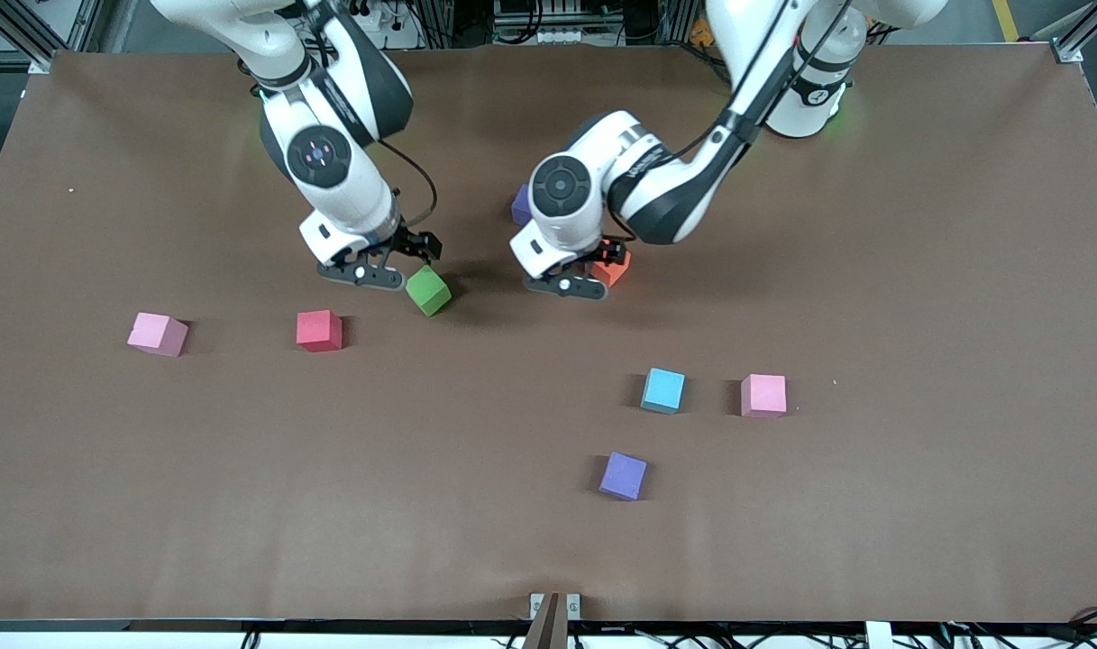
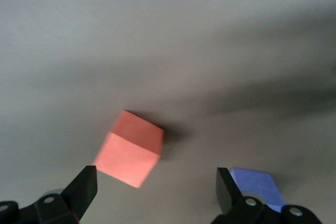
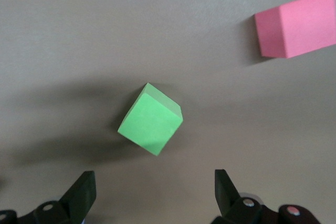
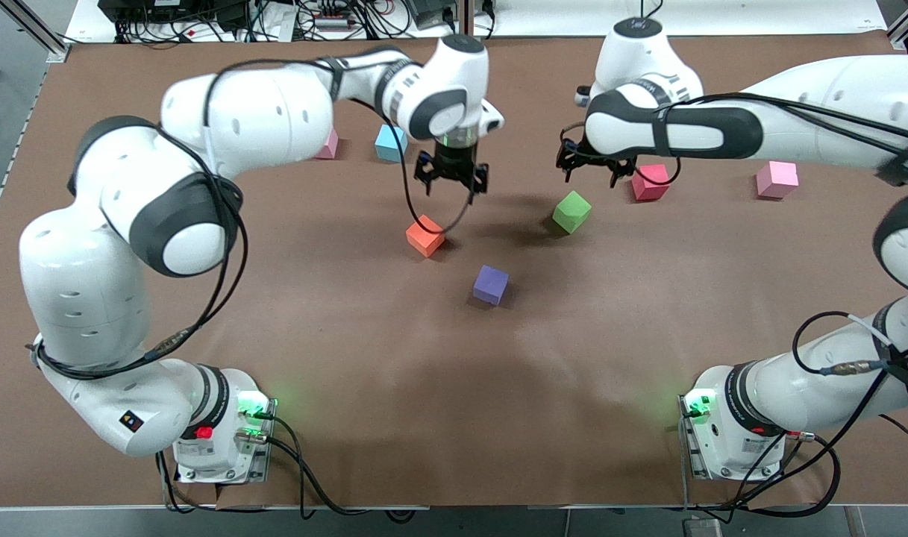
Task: Arrange blocks into number 1
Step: 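Reach the right gripper to the green cube while the left gripper reaches purple, then grasp the purple cube with the left gripper while the right gripper shifts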
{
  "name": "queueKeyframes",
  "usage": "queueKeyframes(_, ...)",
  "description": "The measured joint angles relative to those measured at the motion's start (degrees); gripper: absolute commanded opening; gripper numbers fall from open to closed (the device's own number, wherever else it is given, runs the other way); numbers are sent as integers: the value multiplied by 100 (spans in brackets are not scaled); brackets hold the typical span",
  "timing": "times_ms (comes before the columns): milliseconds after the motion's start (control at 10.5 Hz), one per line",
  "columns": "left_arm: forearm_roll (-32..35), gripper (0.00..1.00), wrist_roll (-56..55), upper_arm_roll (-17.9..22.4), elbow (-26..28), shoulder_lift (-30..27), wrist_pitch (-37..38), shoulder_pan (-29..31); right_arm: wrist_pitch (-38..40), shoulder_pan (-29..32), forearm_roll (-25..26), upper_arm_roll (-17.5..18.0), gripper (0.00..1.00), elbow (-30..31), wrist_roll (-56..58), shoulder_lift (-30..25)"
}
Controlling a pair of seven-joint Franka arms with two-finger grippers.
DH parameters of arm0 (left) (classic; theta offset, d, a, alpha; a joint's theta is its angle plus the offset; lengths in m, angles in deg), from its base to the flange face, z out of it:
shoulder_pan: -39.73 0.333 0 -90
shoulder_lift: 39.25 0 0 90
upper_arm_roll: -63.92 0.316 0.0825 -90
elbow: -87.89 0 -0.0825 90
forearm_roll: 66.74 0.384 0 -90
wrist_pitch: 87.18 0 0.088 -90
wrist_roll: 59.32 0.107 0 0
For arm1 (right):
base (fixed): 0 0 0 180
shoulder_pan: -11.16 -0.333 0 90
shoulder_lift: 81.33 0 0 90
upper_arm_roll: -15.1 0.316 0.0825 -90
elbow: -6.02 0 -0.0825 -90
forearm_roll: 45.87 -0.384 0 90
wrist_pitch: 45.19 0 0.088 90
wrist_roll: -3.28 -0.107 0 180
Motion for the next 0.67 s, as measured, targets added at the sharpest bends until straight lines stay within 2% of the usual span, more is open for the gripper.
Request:
queueKeyframes(381,-4,100,-395,-11,836,17,-1372,-1141,-694,8,-5,-21,100,16,-725,718)
queueKeyframes(667,-4,100,-399,-9,1409,17,-1894,-1566,-624,597,-5,-117,100,-187,-411,891)
